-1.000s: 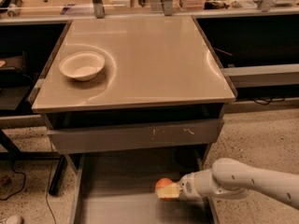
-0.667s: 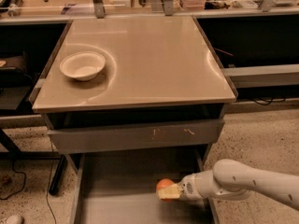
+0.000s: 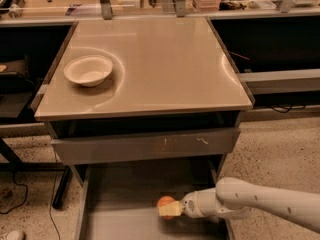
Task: Place orange into middle drawer
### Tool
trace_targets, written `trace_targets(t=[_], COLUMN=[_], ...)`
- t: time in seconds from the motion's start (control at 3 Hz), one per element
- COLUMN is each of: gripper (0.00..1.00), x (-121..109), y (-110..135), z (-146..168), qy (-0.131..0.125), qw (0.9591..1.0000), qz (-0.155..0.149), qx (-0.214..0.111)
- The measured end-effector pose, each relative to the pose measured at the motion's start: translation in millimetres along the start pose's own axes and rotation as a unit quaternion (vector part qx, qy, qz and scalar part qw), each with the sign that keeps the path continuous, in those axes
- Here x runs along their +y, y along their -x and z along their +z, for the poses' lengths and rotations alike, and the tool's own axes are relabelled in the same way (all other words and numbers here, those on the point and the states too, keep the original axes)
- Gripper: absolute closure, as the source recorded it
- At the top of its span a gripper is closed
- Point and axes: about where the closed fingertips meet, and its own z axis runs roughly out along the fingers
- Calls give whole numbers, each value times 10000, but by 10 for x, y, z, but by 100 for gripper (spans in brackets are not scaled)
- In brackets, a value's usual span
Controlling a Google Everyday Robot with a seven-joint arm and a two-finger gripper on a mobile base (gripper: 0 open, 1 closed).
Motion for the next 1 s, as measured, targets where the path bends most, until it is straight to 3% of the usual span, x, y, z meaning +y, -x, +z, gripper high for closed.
trace_targets(t=[1.0], gripper=[100], x=[44], y=[95], z=[632], qy=[517], qw=[9985], qz=[144], qx=[-50])
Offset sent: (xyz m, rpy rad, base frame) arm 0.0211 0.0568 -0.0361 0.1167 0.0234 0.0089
